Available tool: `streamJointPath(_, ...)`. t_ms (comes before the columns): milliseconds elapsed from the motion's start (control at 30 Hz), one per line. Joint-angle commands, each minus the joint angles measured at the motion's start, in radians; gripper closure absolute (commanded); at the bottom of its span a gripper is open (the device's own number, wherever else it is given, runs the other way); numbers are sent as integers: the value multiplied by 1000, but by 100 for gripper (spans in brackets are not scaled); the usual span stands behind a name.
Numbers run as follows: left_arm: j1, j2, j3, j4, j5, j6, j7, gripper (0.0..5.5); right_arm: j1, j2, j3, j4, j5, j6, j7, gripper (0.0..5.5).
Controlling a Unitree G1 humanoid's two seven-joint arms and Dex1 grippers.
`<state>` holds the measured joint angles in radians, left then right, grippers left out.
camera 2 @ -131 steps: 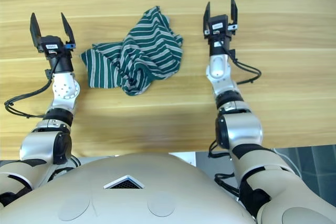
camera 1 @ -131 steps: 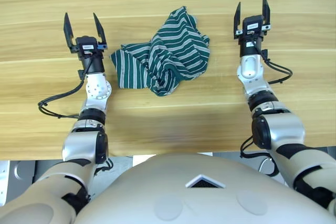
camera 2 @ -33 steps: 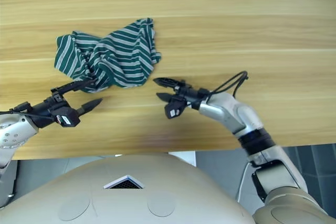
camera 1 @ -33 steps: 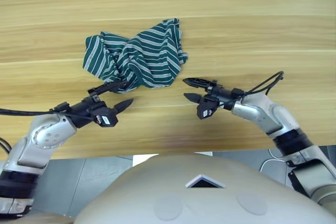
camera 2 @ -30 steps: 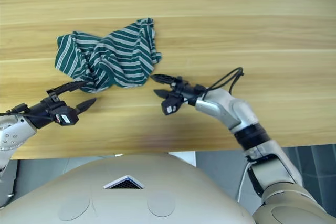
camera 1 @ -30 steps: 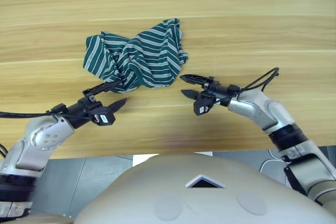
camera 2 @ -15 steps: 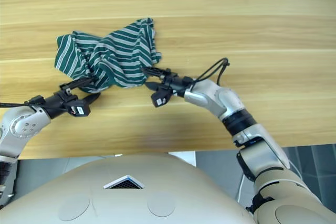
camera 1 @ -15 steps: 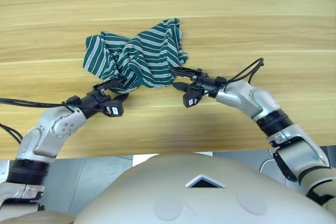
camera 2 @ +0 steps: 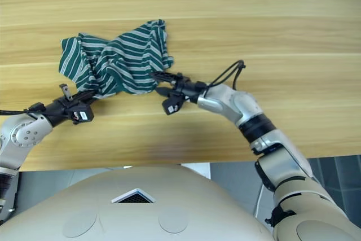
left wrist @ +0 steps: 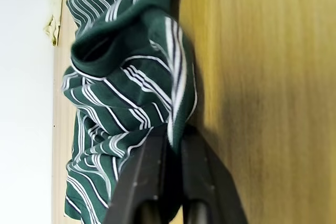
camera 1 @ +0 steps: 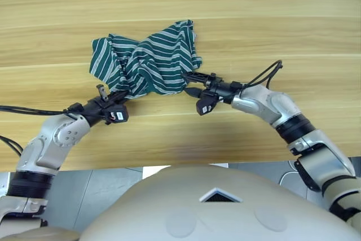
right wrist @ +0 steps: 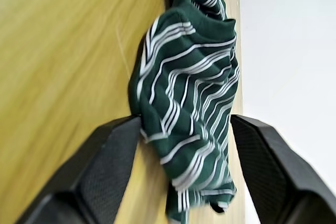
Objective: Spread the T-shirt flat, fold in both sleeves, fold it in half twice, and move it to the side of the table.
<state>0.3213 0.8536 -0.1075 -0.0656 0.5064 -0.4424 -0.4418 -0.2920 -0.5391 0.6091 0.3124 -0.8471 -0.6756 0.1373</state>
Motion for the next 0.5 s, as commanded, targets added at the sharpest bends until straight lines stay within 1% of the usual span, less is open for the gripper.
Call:
streamJointPath(33,4,-14,-23,0,-2,-9,-4,548,13,-104,-25,28,-39,23,27,235)
streamJointPath(267,-19,-31,-38,5,-6,-24,-6,548,36,-28,57,64,-47,-1,26,235)
streamJointPath(500,-38,-50,-40,12,2,-33,12,548,37,5,93,86,-47,-9,12,235)
